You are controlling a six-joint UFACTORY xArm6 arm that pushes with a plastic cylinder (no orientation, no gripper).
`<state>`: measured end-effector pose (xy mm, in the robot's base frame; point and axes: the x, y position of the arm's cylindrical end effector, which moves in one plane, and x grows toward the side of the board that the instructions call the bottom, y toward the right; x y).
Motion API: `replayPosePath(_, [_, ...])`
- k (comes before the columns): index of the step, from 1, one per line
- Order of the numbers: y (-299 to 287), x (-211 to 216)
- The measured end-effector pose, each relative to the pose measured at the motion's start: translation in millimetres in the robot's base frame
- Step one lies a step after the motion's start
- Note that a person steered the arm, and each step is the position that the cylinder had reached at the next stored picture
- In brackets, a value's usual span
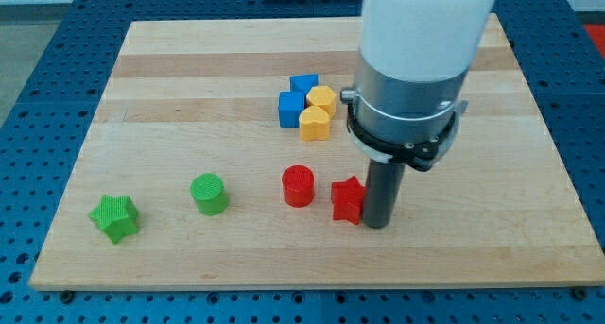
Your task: Move the red star into the red circle
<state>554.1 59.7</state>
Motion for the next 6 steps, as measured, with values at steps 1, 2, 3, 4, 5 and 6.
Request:
replayPosePath(1, [-8.9,-9.8])
replayPosePath(2, [-10.8,-23.2])
replayPosePath(3, [-11.9,-36.8])
replayPosePath(4, [-22.6,-44.5])
replayPosePath(5, [-39.9,-44.5])
replayPosePath(6, [-55.3,-45.4])
